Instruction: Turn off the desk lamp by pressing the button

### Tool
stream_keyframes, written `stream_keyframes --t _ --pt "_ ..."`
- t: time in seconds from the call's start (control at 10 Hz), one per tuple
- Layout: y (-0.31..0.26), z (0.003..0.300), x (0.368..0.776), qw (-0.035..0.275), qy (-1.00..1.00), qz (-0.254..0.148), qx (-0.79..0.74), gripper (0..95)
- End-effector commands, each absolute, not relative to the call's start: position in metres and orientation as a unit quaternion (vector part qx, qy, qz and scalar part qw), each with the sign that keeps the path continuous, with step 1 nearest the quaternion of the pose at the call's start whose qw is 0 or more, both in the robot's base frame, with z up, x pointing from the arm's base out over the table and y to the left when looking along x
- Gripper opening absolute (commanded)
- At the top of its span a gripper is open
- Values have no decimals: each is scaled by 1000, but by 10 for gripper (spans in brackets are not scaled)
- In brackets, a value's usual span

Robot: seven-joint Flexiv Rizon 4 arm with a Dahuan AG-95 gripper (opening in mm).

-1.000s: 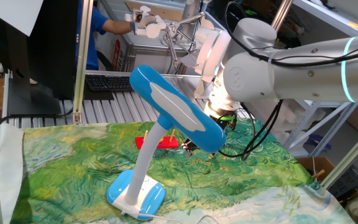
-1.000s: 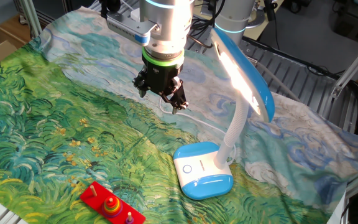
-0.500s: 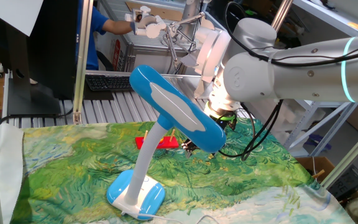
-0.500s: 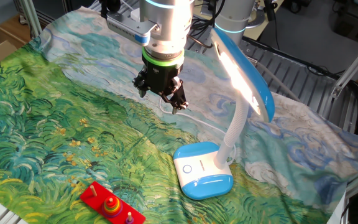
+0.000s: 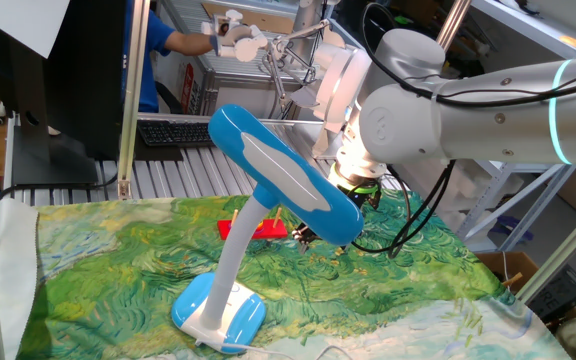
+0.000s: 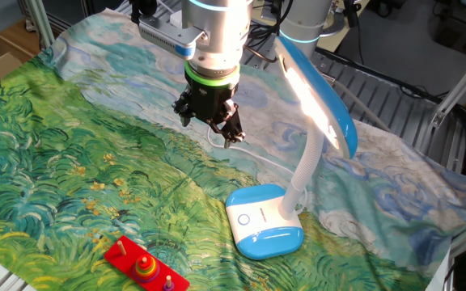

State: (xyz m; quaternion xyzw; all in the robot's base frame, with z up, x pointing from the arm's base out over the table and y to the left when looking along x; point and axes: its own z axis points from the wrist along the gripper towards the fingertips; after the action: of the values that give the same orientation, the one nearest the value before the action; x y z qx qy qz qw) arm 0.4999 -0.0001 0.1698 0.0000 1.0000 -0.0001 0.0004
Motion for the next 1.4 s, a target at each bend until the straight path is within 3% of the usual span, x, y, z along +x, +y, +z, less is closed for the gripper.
stream_keyframes --t 0.1,1.4 --pt "0 170 500 -40 995 -19 87 0" --pt "-7 166 505 -32 997 -8 76 0"
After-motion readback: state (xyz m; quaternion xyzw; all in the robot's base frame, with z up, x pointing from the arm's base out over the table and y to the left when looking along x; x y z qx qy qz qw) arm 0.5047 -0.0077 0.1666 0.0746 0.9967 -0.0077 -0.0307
